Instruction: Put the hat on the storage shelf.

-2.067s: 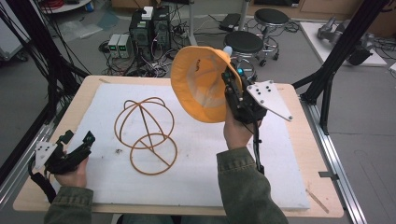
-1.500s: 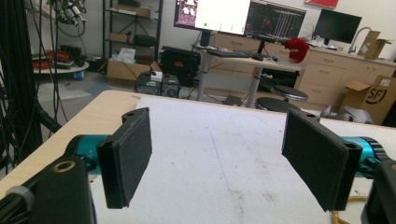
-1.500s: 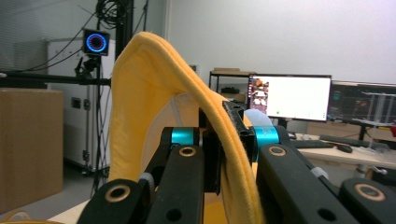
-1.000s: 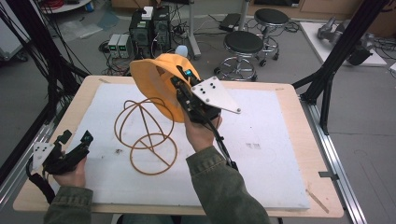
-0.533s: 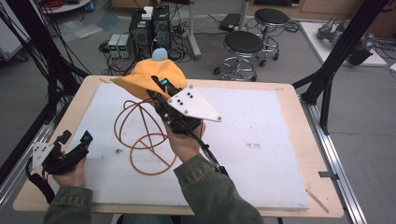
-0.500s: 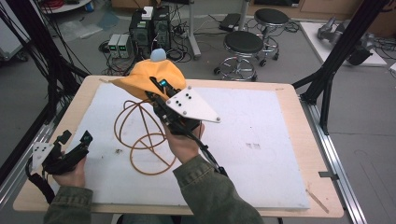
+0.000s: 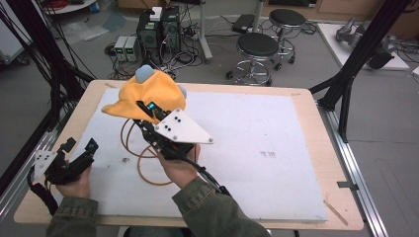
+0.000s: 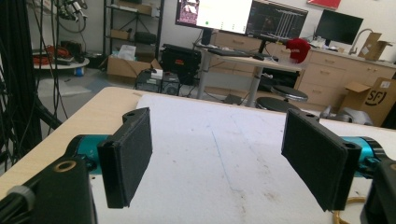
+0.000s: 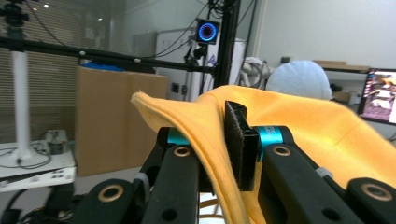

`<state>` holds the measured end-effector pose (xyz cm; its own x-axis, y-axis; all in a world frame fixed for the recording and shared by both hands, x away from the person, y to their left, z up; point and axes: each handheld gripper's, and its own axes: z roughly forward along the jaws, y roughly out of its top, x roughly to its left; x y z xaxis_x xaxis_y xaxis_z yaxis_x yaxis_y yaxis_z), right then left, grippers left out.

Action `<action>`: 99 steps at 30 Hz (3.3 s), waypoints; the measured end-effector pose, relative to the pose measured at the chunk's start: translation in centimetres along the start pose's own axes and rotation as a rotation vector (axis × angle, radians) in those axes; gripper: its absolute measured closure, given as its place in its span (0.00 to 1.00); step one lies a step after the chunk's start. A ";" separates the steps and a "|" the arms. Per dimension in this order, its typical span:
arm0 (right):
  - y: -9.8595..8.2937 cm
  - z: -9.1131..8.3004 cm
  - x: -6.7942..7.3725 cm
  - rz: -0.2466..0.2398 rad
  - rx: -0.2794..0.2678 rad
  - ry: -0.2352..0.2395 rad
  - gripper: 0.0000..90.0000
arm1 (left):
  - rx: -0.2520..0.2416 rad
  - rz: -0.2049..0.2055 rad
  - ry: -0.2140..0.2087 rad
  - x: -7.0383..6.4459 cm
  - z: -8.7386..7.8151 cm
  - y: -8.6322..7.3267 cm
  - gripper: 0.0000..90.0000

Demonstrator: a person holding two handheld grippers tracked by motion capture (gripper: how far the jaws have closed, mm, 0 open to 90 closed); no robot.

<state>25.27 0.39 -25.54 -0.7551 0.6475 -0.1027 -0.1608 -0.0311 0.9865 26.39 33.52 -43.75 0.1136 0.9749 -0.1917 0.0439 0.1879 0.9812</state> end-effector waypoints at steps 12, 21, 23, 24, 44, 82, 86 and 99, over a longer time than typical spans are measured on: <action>-2.4 -0.1 1.9 0.095 0.025 0.082 0.90 | 0.002 -0.015 0.000 0.2 0.0 0.0 0.28; -3.7 -0.5 2.3 0.114 0.052 0.098 0.88 | 0.002 -0.023 -0.001 0.3 0.1 -0.1 0.28; -4.0 -0.6 2.3 0.117 0.054 0.111 0.87 | 0.000 -0.022 -0.001 0.3 0.1 -0.1 0.28; -4.0 -0.6 2.2 0.119 0.055 0.116 0.86 | 0.002 -0.021 -0.002 0.3 0.1 -0.1 0.28; -4.7 -0.7 1.7 0.131 0.129 0.149 0.57 | -0.002 -0.029 0.003 0.5 0.1 -0.1 0.28; -1.5 -4.5 -1.7 0.099 0.033 0.068 0.13 | -0.005 -0.038 0.014 0.6 0.1 -0.1 0.28; -0.7 -5.7 -3.1 0.099 0.005 0.016 0.13 | -0.003 -0.035 0.013 0.6 0.1 -0.1 0.27; 0.1 -9.6 -9.2 0.095 -0.030 -0.199 0.13 | -0.006 -0.034 0.013 0.4 0.1 -0.2 0.27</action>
<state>26.11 -12.82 -25.75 -0.6279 0.7780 0.0208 -0.1162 -0.1202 0.9859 26.56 33.91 -43.99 0.0997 0.9692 -0.2251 0.0417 0.2220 0.9742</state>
